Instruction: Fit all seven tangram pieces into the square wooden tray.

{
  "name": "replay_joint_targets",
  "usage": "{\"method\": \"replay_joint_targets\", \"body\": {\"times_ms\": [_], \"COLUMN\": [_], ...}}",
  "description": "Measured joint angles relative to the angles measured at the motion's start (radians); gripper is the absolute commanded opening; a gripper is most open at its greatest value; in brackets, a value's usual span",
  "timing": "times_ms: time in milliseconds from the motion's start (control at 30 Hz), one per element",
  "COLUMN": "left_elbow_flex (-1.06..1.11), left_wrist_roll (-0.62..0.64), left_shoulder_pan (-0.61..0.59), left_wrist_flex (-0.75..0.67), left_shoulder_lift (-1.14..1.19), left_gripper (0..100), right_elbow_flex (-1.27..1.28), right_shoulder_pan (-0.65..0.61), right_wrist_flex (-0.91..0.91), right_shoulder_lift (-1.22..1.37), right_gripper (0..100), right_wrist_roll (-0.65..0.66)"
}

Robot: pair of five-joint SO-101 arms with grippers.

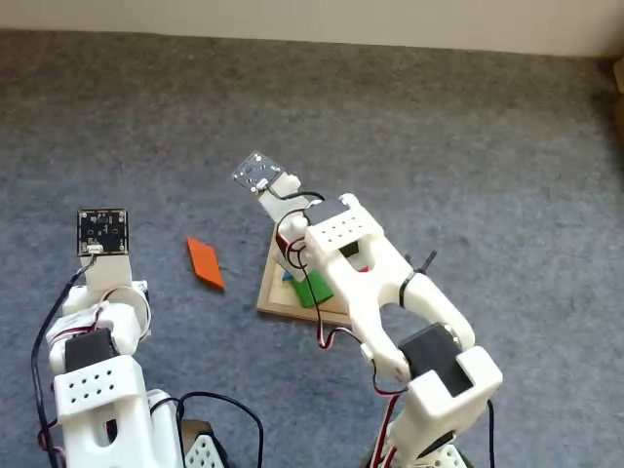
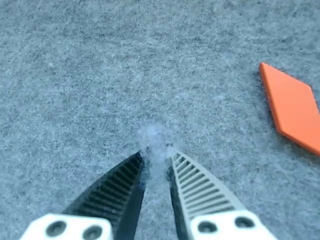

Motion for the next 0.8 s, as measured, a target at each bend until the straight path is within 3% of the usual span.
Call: {"method": "replay_joint_targets", "body": {"times_ms": [367,567,800], "left_elbow_flex": [0.0,0.0,0.0], "left_wrist_roll": [0.0,0.0,0.0], "left_shoulder_pan": [0.0,0.0,0.0], "left_wrist_flex": [0.0,0.0,0.0], "left_shoulder_lift": [0.0,0.0,0.0], "left_gripper": [7,7,7], "right_elbow_flex": [-0.043,-0.044,-0.074], "right_shoulder_pan": [0.031,0.072,0.11], "right_wrist_flex": [0.071,0.118,0.138], "right_shoulder_lift": [0.089,0.091,0.063], "right_gripper": [0.5,0.5,0.5], "right_wrist_roll": [0.0,0.123,0.141]}}
